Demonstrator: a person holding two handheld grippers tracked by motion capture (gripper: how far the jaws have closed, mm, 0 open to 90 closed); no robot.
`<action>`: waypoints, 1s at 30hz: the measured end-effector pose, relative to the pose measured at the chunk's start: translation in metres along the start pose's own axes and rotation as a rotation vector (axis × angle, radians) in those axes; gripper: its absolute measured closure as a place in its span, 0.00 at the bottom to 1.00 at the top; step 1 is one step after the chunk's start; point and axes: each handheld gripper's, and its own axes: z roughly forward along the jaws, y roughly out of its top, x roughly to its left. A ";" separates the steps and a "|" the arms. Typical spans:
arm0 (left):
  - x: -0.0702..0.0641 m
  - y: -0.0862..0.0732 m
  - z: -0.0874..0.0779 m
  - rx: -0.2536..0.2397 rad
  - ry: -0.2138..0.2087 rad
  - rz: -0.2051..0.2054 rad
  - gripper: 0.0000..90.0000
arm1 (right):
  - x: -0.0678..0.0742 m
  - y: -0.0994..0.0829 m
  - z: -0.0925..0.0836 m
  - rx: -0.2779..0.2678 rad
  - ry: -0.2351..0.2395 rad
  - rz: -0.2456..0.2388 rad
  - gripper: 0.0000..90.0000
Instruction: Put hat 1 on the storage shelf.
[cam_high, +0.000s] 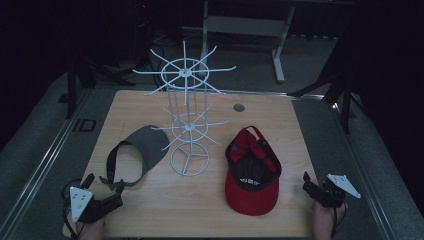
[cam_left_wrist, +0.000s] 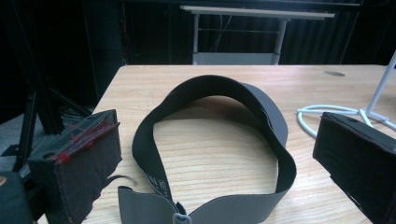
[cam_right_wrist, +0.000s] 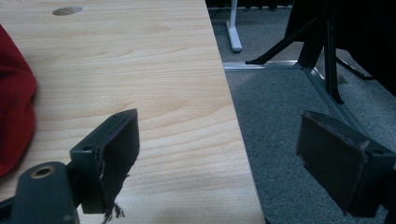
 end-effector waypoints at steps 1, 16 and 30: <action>0.000 0.000 0.000 0.000 0.000 0.000 0.02 | 0.000 0.000 -0.001 -0.003 -0.003 -0.001 0.15; -0.004 0.001 -0.001 -0.015 -0.050 -0.042 0.02 | 0.004 0.006 -0.005 0.020 0.080 -0.037 0.15; -0.013 0.005 0.000 0.075 -0.137 -0.072 0.02 | 0.031 0.038 -0.010 0.121 0.207 -0.128 0.11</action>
